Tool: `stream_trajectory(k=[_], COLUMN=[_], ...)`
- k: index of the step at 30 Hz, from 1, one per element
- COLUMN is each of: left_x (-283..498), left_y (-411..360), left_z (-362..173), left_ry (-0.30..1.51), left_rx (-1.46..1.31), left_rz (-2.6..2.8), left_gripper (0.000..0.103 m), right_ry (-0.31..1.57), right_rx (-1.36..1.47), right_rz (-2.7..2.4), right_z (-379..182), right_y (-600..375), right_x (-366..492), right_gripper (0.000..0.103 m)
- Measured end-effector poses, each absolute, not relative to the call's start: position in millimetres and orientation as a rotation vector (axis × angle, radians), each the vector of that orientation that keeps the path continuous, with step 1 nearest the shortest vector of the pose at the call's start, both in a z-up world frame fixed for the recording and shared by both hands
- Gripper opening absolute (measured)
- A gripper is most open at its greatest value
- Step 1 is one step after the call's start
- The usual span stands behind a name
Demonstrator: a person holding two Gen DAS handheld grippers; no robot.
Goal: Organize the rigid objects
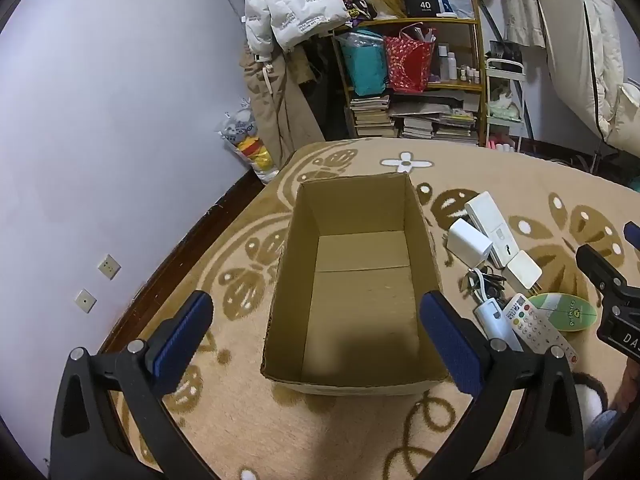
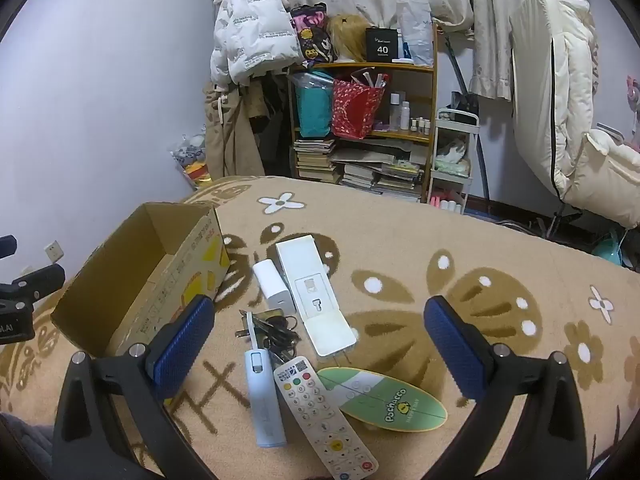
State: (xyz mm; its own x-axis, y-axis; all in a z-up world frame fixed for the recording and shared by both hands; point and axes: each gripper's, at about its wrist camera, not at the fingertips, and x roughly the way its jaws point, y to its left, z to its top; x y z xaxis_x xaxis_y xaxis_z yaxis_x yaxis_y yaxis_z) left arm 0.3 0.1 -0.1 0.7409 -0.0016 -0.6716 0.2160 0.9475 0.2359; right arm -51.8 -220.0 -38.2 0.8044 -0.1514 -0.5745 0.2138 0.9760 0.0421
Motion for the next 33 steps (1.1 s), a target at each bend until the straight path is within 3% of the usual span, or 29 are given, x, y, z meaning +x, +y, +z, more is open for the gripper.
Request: stream_trajectory(k=[33], left_x=[1.4], left_y=[0.8], left_z=[0.0], left_ry=[0.728], left_rx=[0.345], left_rz=[-0.103], left_gripper=[0.102], right_ry=[0.612], right_rx=[0.108], right_rz=[-0.194], right_z=[-39.9], right_y=[-220.1], right_x=[-51.1], right_gripper=[0.103])
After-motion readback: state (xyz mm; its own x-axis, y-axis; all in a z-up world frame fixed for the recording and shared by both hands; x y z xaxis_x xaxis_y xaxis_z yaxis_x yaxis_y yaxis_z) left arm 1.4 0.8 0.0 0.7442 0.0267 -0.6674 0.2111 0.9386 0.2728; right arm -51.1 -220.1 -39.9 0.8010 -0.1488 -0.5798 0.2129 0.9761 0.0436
